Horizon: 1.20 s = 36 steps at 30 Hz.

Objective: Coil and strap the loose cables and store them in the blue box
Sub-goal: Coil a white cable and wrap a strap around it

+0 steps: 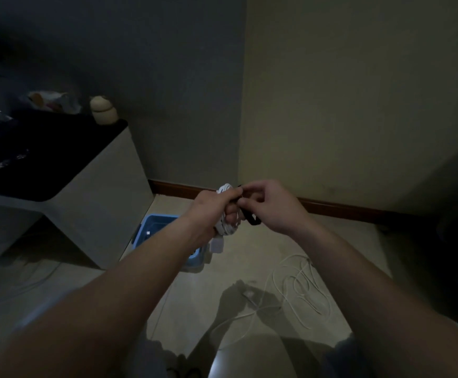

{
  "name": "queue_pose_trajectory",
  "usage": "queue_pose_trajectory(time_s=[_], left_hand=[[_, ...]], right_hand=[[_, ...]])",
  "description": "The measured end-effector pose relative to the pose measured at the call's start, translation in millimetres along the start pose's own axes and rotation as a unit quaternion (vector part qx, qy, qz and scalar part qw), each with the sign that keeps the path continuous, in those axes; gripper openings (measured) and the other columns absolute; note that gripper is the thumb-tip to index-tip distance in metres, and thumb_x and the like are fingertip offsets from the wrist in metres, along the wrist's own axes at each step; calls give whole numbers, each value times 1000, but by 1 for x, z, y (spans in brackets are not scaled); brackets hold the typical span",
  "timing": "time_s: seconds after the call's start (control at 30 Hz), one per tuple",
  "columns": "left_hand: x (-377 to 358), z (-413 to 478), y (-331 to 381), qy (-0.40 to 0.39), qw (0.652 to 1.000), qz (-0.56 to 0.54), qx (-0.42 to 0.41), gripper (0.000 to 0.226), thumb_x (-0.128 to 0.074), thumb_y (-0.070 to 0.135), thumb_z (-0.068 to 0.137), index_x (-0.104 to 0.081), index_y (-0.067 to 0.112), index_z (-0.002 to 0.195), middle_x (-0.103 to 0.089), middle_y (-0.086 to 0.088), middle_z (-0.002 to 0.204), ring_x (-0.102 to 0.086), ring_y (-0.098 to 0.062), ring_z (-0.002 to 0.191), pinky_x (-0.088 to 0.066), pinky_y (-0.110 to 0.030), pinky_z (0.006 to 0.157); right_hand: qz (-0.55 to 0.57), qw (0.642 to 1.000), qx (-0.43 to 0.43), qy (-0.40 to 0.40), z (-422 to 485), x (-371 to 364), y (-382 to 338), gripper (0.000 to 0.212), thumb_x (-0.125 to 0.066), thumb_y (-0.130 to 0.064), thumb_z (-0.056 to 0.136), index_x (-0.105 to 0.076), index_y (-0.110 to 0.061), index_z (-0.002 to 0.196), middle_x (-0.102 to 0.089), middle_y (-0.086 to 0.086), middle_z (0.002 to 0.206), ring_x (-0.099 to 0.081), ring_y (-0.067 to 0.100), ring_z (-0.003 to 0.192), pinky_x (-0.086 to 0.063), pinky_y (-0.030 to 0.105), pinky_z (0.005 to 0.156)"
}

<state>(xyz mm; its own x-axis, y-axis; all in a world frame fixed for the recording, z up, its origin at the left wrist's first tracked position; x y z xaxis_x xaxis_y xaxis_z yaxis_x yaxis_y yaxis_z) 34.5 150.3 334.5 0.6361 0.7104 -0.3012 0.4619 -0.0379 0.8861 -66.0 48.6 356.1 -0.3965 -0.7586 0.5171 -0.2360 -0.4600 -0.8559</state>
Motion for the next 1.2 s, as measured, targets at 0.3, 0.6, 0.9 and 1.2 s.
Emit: queue_pose_trajectory(time_s=[0.3,0.6,0.9,1.2], left_hand=[[-1,-11,16,16,994,-96,41,30,-64,12,96,-49,12,70,-40,-2,50,-44,-13,41,-41,-21,45],[-6,-17,21,26,980,-196,35,23,-55,1,96,-65,1,75,-69,-10,68,-69,-16,59,-59,-25,61],[-6,-27,30,-3,974,-224,41,17,-47,1,99,-58,-3,111,-65,-22,109,-68,-22,88,-58,-28,80],[-5,-24,29,22,985,-169,37,37,-45,1,98,-53,-12,132,-61,-25,132,-63,-32,116,-52,-36,97]], right_hand=[[183,981,-68,20,-2,24,13,14,-58,-13,100,-66,-12,89,-75,0,74,-73,16,68,-54,28,58],[432,897,-81,-45,-10,20,1,18,-48,-1,99,-62,-11,95,-61,4,67,-45,9,45,-42,23,45],[391,917,-71,-44,-9,17,-3,33,-55,-18,101,-63,-22,70,-32,-8,55,-23,5,40,-23,15,38],[296,953,-65,-30,-10,19,0,32,-58,-10,97,-74,-32,80,-60,1,65,-47,11,46,-40,25,48]])
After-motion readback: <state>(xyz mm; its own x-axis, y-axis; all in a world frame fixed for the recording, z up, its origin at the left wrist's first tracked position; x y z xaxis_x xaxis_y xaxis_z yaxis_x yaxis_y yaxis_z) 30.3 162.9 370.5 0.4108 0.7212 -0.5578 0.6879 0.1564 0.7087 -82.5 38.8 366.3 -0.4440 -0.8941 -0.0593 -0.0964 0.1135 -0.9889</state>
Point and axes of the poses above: each hand's wrist, its own z-axis towards the middle knuckle, its own x-axis out of the back of the hand, y = z × x, the point moved 1 cm from there along z, towards the middle knuckle
